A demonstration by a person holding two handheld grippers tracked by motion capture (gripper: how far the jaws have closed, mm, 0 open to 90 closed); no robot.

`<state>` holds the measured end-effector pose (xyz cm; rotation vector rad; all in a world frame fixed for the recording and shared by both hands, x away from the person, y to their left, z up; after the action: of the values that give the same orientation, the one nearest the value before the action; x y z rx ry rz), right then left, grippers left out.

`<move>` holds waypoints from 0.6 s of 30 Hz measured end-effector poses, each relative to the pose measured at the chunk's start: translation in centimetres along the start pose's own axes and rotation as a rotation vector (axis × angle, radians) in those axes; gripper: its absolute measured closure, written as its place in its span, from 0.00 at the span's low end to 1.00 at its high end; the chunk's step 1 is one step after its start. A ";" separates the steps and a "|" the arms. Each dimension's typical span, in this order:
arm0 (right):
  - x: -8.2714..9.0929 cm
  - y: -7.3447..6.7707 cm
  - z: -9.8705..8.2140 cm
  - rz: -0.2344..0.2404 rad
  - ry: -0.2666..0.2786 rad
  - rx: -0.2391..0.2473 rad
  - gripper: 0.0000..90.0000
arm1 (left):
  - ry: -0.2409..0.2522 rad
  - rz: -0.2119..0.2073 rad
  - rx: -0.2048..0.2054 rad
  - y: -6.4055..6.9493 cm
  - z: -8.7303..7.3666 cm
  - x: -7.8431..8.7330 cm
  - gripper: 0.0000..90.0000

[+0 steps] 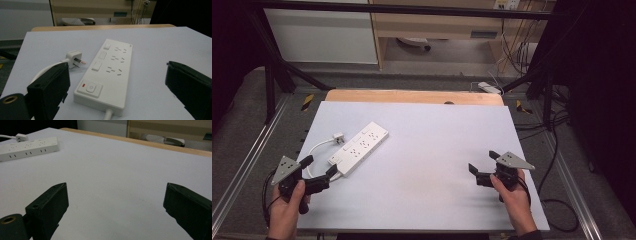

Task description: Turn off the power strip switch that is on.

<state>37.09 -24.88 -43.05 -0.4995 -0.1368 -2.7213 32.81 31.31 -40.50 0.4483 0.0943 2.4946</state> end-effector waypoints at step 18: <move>0.0 -0.2 0.0 0.004 -0.015 0.001 0.04 | 0.001 -0.020 -0.013 0.4 0.3 0.1 0.06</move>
<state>37.01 -24.68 -43.02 -0.5189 -0.1410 -2.7145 32.62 31.04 -40.15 0.4384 0.0824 2.4746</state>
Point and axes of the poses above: each handheld gripper's, and its own axes: x roughly backward along the jaws, z roughly out of its top, y roughly to its right, the point moved 1 cm from there along -x, roughly forward along the jaws, and after that the axes turned 11 degrees about -z, right-handed, at the moved point
